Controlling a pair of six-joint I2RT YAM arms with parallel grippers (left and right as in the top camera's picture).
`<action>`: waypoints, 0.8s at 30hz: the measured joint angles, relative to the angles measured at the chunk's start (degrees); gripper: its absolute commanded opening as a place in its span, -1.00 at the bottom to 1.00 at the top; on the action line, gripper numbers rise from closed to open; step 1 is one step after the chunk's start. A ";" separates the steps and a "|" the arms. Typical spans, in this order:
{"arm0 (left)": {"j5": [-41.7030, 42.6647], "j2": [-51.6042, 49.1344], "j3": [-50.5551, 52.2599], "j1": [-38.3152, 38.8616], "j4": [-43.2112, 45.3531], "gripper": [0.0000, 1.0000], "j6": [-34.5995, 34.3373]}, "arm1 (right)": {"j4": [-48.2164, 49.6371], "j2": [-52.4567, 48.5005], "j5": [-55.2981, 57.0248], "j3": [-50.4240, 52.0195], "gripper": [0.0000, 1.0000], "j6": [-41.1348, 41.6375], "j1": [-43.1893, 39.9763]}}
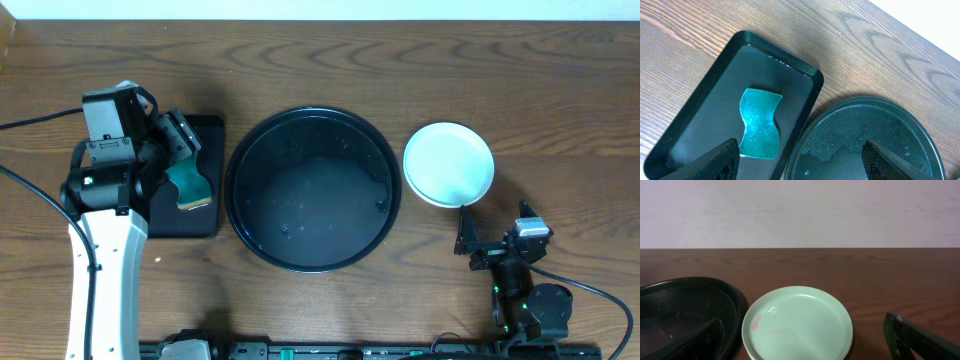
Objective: Clean dirty plates on tray and stack at the side
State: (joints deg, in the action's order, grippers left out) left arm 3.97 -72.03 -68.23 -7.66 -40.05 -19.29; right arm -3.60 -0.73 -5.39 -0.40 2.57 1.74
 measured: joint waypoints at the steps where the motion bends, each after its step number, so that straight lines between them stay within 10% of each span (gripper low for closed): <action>1: 0.00 0.02 0.00 0.00 0.00 0.58 0.00 | 0.00 0.00 0.02 0.00 0.99 0.00 0.00; 24: -2.86 0.02 0.00 0.00 0.00 0.58 1.36 | 0.00 0.00 0.00 0.00 0.99 -0.02 0.00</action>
State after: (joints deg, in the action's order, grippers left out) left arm 1.10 -72.01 -68.23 -7.66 -40.05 -17.93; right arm -3.60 -0.73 -5.39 -0.40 2.55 1.74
